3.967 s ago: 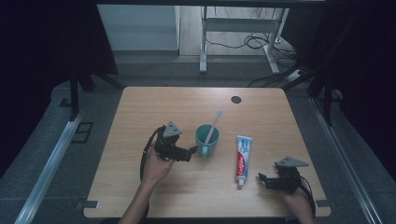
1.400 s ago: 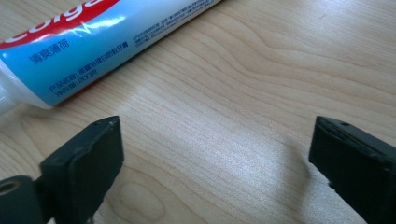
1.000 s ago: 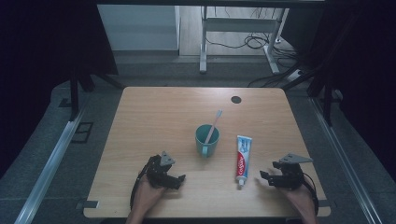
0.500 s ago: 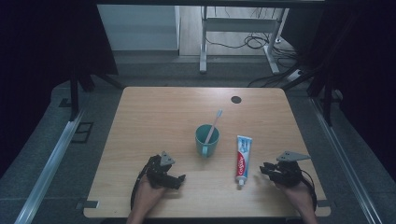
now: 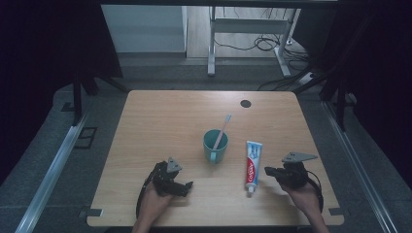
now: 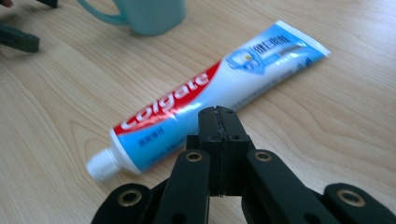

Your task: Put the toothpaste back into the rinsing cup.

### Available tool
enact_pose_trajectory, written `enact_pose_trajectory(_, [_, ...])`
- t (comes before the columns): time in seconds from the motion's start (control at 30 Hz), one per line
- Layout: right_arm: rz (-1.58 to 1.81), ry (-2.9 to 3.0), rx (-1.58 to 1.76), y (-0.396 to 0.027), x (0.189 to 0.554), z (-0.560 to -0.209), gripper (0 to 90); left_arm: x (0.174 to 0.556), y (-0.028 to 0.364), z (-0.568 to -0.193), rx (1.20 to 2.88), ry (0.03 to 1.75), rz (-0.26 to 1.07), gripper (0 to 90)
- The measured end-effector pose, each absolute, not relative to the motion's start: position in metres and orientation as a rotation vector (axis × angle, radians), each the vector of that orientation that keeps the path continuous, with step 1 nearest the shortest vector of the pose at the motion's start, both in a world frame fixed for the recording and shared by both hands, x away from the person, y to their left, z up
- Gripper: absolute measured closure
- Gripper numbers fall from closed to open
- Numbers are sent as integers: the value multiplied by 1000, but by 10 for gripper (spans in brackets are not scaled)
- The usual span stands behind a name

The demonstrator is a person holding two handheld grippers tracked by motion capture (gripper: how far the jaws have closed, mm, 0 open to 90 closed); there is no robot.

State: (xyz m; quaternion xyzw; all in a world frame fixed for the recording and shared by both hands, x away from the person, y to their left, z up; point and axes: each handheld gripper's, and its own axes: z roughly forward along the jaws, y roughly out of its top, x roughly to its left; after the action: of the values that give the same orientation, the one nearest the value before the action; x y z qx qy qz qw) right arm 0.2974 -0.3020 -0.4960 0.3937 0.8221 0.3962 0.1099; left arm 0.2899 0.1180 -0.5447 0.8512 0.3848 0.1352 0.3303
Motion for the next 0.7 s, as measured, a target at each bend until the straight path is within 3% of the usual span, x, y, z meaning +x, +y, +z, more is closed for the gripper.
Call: enact_pose_trajectory(0.7, [1223, 2512, 1076, -258, 308, -495, 893, 290, 118, -545, 2225, 1009, 354, 21])
